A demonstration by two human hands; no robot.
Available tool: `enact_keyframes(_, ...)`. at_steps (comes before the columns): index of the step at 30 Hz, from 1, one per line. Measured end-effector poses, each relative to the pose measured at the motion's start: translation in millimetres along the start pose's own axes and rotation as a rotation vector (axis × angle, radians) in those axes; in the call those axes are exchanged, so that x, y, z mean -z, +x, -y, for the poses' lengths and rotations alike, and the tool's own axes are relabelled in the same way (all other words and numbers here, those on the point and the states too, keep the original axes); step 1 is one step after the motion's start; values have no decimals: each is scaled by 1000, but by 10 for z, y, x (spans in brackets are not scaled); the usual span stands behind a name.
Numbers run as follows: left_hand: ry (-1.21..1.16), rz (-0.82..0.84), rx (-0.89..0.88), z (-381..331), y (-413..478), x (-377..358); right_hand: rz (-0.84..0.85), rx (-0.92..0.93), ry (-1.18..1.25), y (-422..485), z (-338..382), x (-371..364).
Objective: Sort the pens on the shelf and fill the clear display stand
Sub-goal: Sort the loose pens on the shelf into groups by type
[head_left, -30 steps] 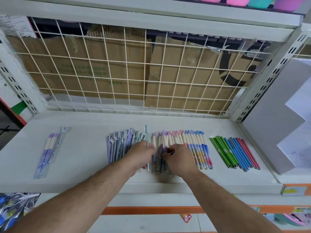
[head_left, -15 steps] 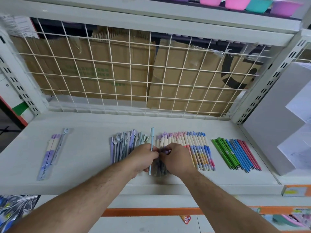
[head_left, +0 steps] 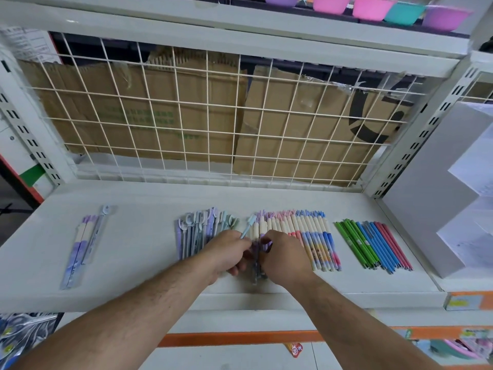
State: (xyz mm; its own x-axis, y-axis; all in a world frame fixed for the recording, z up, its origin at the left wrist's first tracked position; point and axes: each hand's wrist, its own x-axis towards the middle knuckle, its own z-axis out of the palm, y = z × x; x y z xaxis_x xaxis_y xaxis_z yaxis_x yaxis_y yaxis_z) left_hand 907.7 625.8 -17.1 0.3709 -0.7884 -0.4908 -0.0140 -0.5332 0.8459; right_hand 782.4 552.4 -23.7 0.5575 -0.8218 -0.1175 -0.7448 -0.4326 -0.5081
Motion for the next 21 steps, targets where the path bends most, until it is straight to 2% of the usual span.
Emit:
enact_keyframes(3, -13, -59, -17, -27, -44, 22, -16, 18, 129, -13, 55, 20)
enact_keyframes(8, -2, -201, -85, -28, -110, 103, 51, -19, 496, -63, 258, 33)
enact_keyframes(13, -2, -187, -72, 2, -233, 263, 108, -37, 724, -103, 478, -28)
enact_keyframes(18, 18, -38, -58, 88, -363, 433, 201, -4, 799, -114, 713, -168)
enact_keyframes(21, 191, -144, -112, 95, -395, 543, 171, -42, 764, -59, 767, -293)
